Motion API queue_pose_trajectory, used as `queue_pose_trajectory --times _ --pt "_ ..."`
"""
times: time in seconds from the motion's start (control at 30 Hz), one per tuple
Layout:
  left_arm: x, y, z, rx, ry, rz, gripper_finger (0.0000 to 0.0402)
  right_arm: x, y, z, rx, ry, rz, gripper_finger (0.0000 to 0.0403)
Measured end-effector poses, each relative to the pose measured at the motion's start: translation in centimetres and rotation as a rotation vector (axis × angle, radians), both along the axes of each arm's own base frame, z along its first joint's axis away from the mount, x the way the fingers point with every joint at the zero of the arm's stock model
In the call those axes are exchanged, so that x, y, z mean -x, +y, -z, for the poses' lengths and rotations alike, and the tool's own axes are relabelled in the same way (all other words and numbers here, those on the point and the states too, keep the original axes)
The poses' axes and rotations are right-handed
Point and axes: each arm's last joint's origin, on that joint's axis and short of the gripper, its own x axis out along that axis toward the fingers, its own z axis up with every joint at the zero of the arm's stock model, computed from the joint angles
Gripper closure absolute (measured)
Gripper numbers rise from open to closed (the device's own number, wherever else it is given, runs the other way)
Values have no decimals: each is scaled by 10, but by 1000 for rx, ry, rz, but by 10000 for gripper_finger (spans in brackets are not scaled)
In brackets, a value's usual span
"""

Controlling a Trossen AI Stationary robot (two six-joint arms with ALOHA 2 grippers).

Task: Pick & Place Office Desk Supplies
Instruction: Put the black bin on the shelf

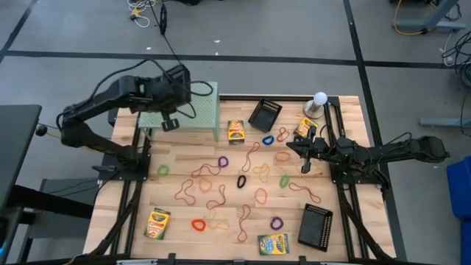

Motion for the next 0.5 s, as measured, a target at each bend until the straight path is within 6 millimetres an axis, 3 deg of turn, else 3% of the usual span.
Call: queue_pose_trajectory --times 0.2,0.5 --pt "10 9 24 26 158 5 387 0 0 0 -2 0 -2 398" --pt "22 30 28 83 230 20 387 0 0 0 3 1 -2 398"
